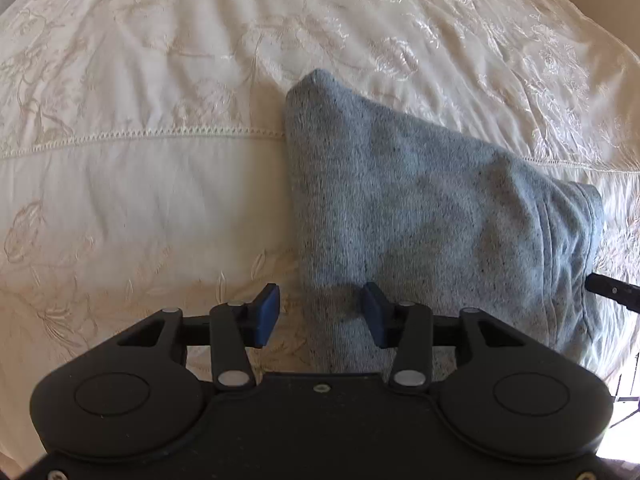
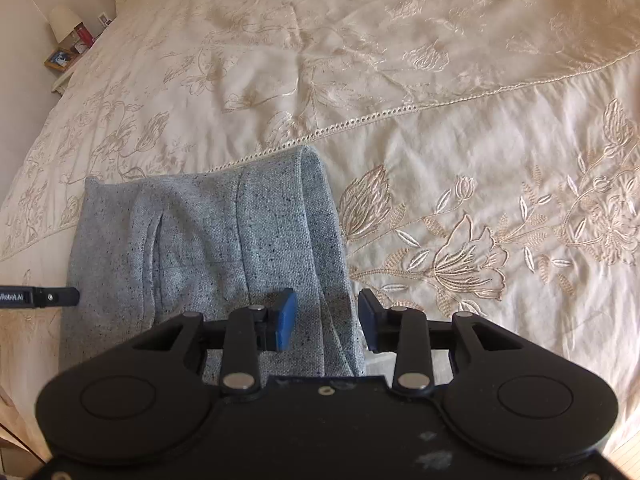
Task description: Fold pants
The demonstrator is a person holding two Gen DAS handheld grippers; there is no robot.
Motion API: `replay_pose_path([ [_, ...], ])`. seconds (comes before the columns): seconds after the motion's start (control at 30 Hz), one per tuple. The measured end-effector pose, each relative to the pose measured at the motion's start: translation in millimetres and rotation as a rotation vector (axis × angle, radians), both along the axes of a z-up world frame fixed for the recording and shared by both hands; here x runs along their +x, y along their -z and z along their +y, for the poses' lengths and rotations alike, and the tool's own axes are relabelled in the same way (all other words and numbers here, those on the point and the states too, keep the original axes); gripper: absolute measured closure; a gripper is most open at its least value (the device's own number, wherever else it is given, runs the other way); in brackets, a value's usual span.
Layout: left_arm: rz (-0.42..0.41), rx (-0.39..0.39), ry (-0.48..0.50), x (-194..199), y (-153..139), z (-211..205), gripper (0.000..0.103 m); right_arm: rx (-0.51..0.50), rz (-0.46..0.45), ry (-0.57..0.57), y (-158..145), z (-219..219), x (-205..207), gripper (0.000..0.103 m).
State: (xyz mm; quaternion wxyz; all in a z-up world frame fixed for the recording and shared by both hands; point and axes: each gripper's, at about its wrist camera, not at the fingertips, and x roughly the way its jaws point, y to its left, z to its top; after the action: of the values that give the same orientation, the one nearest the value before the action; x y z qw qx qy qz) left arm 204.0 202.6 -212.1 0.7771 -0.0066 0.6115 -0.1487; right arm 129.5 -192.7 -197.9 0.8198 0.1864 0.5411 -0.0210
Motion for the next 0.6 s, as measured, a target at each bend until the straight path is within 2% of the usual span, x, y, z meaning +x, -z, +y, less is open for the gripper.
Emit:
replay_pose_path([
  [0.1,0.013,-0.030,-0.040,-3,10,1,0.040,0.077,0.009,-0.005,14,-11,10,0.061],
  [0.2,0.030,-0.061,-0.048,2,18,-5,0.025,0.155,0.034,0.008,31,-21,23,0.057],
  [0.3,0.035,-0.044,-0.038,9,30,-15,0.013,0.219,0.047,0.022,42,-25,33,0.055],
  [0.33,0.036,-0.057,-0.042,11,33,-18,0.003,0.236,0.052,0.026,44,-26,35,0.052],
  [0.4,0.055,-0.073,-0.071,15,38,-21,0.001,0.293,0.078,0.048,45,-29,36,0.052],
  [0.43,0.053,-0.069,-0.071,15,37,-23,0.008,0.326,0.094,0.060,46,-32,36,0.054],
  [0.47,0.033,-0.080,-0.045,14,33,-27,0.022,0.352,0.097,0.065,45,-34,37,0.068],
  [0.5,0.010,-0.098,-0.015,12,26,-30,0.049,0.359,0.092,0.051,40,-33,37,0.077],
  [0.57,-0.048,-0.041,-0.023,3,8,-34,0.076,0.277,0.058,-0.019,19,-19,38,0.083],
  [0.6,-0.076,-0.029,-0.025,-1,-2,-35,0.083,0.231,0.031,-0.065,4,-10,39,0.083],
])
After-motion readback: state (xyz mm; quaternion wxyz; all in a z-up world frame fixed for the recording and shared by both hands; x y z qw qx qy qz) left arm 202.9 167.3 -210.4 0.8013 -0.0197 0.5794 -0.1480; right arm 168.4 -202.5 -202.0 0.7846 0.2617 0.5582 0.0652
